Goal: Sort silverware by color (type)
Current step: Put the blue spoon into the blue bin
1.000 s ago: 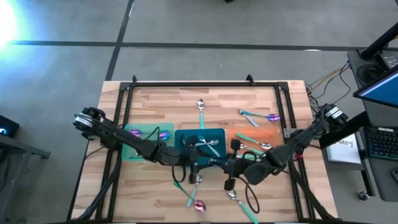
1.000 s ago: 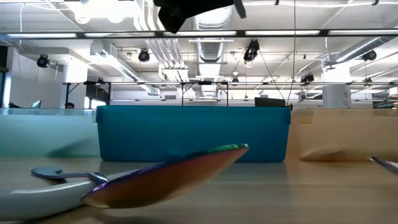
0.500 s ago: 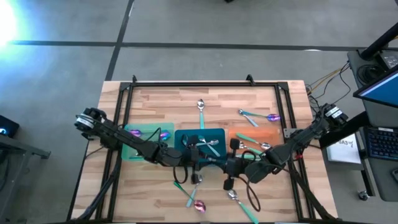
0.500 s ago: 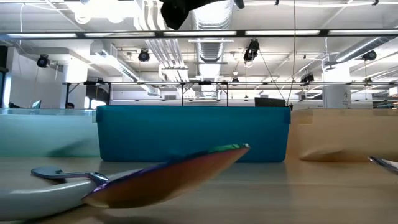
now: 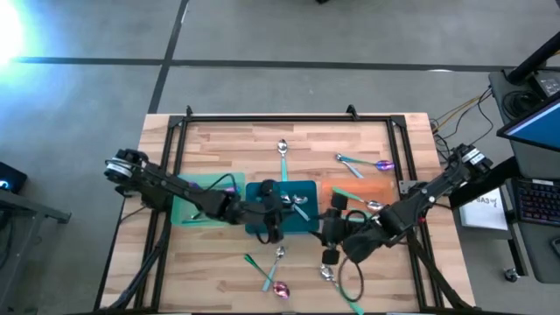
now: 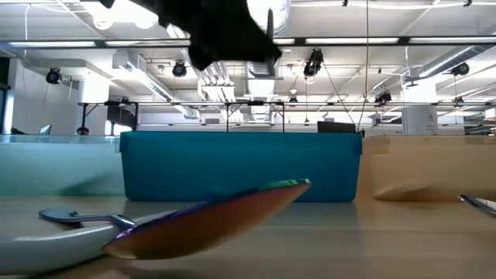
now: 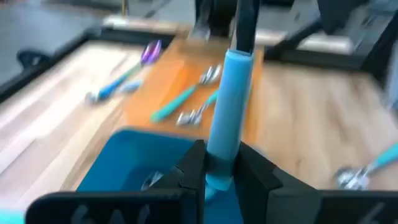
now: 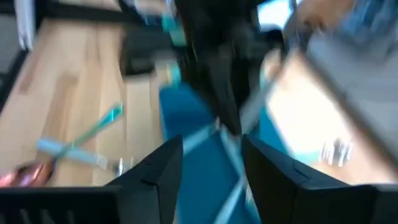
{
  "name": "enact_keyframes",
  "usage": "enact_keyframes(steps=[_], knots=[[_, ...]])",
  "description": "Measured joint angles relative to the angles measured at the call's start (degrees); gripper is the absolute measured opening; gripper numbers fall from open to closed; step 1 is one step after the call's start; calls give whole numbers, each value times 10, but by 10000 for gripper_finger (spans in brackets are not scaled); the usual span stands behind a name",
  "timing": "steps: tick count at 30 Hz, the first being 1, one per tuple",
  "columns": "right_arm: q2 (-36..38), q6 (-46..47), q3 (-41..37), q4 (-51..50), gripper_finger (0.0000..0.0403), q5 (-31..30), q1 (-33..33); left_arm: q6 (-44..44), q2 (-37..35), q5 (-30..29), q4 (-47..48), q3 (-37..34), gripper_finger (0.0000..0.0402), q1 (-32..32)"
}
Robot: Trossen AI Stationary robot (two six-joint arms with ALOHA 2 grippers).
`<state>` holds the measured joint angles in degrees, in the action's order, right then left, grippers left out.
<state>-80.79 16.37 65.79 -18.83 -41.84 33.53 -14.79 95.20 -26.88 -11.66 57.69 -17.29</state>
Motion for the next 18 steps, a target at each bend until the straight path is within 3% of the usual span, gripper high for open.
enact_keyframes(steps=[3, 7, 13, 18], knots=[[-1, 127, 18, -112, 165, 60, -1, -22, 0, 3, 58, 0, 38, 18], [-3, 249, 15, -172, 162, 129, 2, -52, 1, 2, 146, -1, 38, 39], [-3, 333, -3, -188, 145, 202, 11, -93, 1, 25, 259, -1, 40, 55], [-4, 384, -14, -189, 144, 286, 15, -122, 2, 59, 320, -1, 79, 57]])
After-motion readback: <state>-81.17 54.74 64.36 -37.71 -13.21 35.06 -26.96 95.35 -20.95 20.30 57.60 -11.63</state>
